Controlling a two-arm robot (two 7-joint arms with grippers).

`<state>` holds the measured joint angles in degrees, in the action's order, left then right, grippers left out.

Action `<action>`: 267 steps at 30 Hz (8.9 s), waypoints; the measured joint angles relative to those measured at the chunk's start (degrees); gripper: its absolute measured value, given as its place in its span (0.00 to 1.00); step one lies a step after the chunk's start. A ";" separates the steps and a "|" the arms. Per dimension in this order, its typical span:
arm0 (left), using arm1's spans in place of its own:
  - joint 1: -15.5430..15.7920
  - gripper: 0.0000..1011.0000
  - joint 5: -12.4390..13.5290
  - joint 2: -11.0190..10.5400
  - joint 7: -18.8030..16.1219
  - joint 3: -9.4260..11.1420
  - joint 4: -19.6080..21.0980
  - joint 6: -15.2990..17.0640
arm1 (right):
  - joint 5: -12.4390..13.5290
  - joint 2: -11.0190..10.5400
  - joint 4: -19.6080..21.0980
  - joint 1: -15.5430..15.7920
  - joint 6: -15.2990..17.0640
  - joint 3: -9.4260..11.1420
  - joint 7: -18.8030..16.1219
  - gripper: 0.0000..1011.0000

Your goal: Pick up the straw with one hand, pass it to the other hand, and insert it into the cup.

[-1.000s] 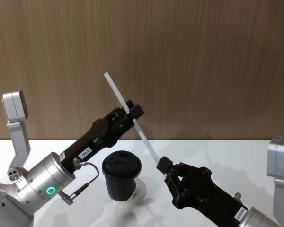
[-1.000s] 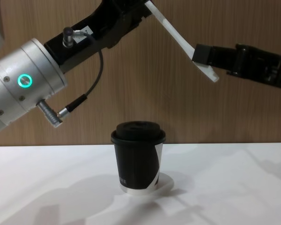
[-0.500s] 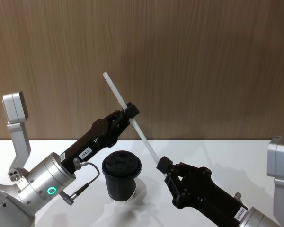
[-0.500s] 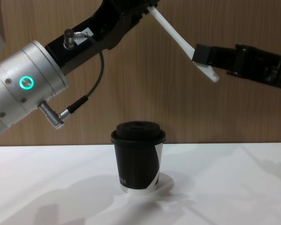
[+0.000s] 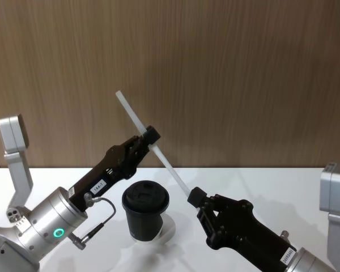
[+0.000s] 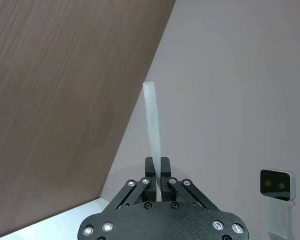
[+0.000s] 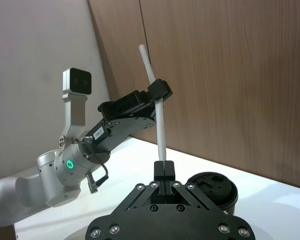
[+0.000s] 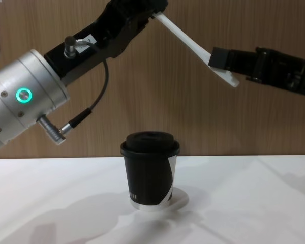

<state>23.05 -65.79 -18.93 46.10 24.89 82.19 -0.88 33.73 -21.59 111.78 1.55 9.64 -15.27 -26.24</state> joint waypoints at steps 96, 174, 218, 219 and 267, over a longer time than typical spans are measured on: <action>3.55 0.00 27.30 -3.67 -24.92 2.07 2.89 -5.05 | 0.00 0.00 0.00 0.00 0.00 0.00 0.00 0.99; 5.57 0.00 32.54 0.36 -22.93 0.73 -1.94 -4.20 | 0.00 0.00 0.00 0.00 0.00 0.00 0.00 0.99; 6.77 0.16 34.09 2.89 -20.11 0.43 -7.93 -2.94 | 0.00 0.00 0.00 0.00 0.00 0.00 0.00 0.99; 6.78 0.19 34.09 3.00 -20.01 0.39 -8.17 -2.90 | 0.00 0.00 0.00 0.00 0.00 0.00 0.00 0.99; -12.83 0.99 32.67 -4.38 -26.31 -7.77 14.18 2.47 | -2.75 -0.03 -4.21 -3.82 -1.43 -2.64 1.92 0.99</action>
<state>10.22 -33.12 -23.31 19.79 17.13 96.37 1.59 30.98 -21.63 107.57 -2.27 8.21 -17.91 -24.33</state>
